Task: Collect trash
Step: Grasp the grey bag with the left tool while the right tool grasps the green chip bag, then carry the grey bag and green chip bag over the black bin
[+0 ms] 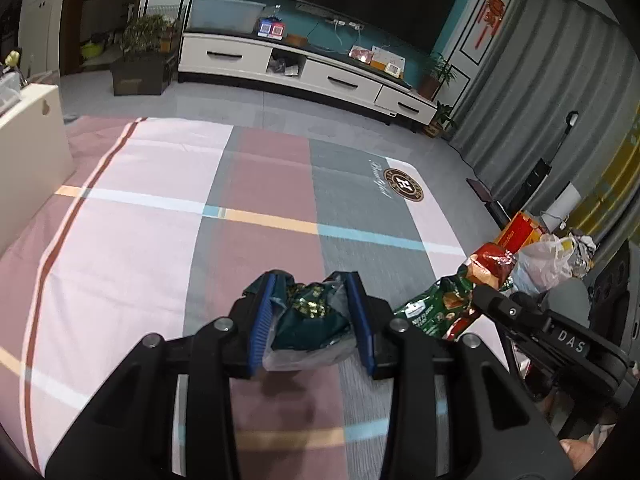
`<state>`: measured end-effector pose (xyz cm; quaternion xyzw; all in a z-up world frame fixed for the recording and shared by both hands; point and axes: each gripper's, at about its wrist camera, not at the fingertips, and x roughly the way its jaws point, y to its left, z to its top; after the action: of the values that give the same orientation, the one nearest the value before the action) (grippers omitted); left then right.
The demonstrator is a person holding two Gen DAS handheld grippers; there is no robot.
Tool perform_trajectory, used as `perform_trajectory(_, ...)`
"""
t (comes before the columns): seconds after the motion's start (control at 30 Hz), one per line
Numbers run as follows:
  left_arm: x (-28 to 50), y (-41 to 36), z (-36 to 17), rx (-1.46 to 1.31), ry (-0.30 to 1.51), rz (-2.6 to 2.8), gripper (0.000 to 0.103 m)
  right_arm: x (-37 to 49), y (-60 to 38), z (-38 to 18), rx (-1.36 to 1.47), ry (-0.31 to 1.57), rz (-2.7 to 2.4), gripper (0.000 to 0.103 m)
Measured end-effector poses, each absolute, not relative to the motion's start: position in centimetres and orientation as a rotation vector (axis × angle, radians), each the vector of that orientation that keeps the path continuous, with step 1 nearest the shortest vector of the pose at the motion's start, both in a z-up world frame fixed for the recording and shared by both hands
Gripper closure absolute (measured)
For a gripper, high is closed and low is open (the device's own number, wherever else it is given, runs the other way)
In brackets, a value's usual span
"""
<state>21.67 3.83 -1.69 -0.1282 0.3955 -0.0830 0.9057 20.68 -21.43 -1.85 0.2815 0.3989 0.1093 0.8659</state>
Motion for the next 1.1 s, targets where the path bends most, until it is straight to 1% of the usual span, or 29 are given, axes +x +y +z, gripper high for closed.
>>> perform_trajectory(0.37, 15.9, 2.5, 0.2, -0.224, 0.771, -0.197, 0.065, 14.9, -22.2, -1.0, 0.554, 0.81, 0.269, 0.093)
perform_trajectory(0.6, 13.0, 1.5, 1.1, -0.194, 0.757, -0.209, 0.065, 12.2, -22.7, 0.7, 0.522, 0.769, 0.281, 0.093)
perform_trajectory(0.83, 10.9, -0.2, 1.6, -0.142, 0.742, -0.215, 0.064, 10.4, -24.3, 1.4, 0.517, 0.735, 0.266, 0.093)
perform_trajectory(1.1, 10.5, -2.7, 1.7, -0.106, 0.745, -0.244, 0.064, 9.6, -26.1, 1.5, 0.519, 0.723, 0.249, 0.093)
